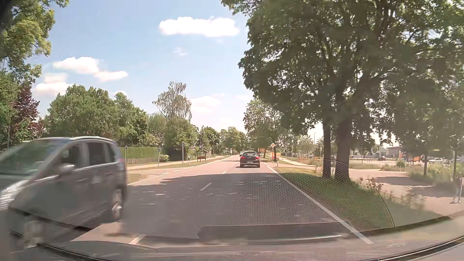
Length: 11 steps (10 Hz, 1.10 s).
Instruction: Follow the waypoints while adhering to traffic rules and regulations
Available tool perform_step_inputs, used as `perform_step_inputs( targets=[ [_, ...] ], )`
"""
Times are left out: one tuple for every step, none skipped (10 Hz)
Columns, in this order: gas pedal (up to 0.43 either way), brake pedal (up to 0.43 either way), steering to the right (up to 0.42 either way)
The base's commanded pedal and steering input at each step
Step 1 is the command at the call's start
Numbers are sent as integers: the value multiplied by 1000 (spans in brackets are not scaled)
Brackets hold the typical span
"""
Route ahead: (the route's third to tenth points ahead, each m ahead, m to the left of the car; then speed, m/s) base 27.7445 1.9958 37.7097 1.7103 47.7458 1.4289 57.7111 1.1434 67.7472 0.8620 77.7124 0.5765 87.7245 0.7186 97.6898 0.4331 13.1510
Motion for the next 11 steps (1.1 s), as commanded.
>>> perform_step_inputs(
  targets=[
    [169, 6, -3],
    [157, 12, -3],
    [157, 12, -2],
    [157, 12, -2],
    [157, 12, 1],
    [157, 12, 5],
    [157, 12, 5],
    [157, 12, 5],
    [157, 12, 5],
    [157, 12, 5],
    [157, 12, 5]
  ],
)
